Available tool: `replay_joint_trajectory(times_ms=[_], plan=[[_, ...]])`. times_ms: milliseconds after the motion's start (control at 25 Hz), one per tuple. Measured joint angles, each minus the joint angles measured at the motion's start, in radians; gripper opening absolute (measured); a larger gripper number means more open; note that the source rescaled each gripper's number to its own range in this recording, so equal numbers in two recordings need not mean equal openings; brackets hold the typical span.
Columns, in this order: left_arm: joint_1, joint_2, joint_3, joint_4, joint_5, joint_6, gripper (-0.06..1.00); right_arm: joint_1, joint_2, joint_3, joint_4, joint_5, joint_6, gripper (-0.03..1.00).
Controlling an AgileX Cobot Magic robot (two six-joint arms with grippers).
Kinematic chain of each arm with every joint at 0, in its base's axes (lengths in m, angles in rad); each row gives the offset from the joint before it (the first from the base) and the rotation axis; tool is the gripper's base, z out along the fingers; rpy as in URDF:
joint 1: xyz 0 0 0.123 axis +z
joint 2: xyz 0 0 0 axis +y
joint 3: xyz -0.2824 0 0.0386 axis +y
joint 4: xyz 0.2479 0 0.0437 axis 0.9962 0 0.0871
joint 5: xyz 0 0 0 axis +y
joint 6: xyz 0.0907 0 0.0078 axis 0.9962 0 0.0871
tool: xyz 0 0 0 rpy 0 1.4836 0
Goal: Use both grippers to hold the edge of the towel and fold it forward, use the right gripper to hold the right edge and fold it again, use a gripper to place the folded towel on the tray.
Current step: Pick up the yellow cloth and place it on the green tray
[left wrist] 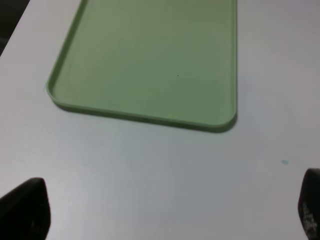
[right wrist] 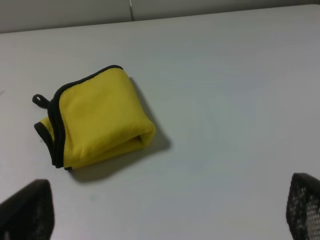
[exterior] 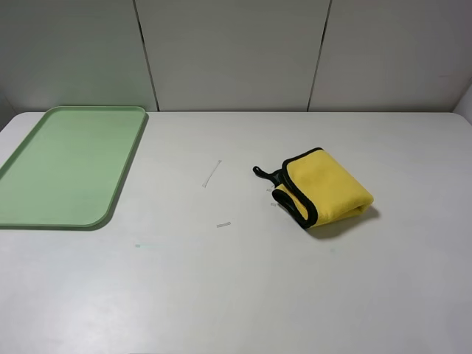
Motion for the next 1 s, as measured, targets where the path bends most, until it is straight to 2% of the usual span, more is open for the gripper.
replay_joint_trajectory(times_ms=[1000], plan=[[0.0, 0.0, 0.0, 0.0, 0.0, 0.0, 1.0, 0.0, 0.0, 0.002, -0.002, -0.001, 0.0, 1.0]])
